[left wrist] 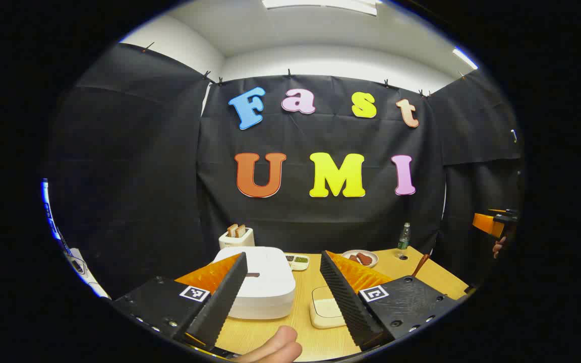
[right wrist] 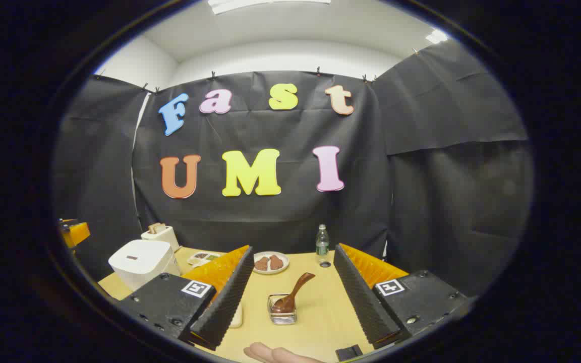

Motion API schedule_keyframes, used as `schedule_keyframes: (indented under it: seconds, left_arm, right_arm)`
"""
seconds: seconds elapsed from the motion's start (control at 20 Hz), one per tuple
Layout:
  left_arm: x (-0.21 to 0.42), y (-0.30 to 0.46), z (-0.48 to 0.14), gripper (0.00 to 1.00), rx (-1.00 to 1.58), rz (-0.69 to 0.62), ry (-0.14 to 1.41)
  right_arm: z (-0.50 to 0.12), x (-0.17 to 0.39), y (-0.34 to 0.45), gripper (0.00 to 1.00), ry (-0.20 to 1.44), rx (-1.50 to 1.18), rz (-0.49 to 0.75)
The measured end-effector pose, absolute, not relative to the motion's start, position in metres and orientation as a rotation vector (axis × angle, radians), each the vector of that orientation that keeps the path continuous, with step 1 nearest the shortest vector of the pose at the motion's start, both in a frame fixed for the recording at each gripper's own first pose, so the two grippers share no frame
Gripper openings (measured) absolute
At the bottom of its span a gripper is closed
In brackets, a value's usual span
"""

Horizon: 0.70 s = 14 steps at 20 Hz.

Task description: Close the left gripper, press the button to open the rice cooker; take a wooden spoon from the chopstick holder with the right hand, scoop a spoonful of rice and pour it into the rice cooker, then put the wooden spoon back into the chopstick holder.

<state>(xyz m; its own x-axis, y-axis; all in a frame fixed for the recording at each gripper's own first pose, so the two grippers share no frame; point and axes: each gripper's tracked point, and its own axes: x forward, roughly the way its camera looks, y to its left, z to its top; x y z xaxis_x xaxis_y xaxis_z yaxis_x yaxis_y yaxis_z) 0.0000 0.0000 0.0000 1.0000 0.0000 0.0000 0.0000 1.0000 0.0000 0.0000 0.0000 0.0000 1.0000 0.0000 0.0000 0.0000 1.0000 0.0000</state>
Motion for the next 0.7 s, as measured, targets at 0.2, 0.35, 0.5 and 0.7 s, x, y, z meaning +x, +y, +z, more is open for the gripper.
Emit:
schedule_keyframes:
  seconds: [0.2, 0.35, 0.5, 0.7]
  left_arm:
    - [-0.004, 0.008, 0.002, 0.92, 0.013, 0.01, -0.01]
    - [-0.007, 0.011, -0.002, 0.92, -0.003, 0.004, 0.003]
    - [-0.005, 0.012, -0.004, 0.92, -0.016, -0.015, 0.009]
    - [0.007, 0.023, -0.005, 0.92, -0.028, -0.011, 0.001]
  right_arm:
    - [-0.001, 0.003, 0.002, 0.99, 0.018, -0.004, -0.011]
    - [0.002, 0.0, 0.004, 1.0, 0.01, -0.007, -0.01]
    - [0.002, -0.004, 0.005, 1.0, -0.002, -0.007, -0.005]
    - [-0.002, -0.002, 0.003, 0.99, -0.008, -0.006, -0.004]
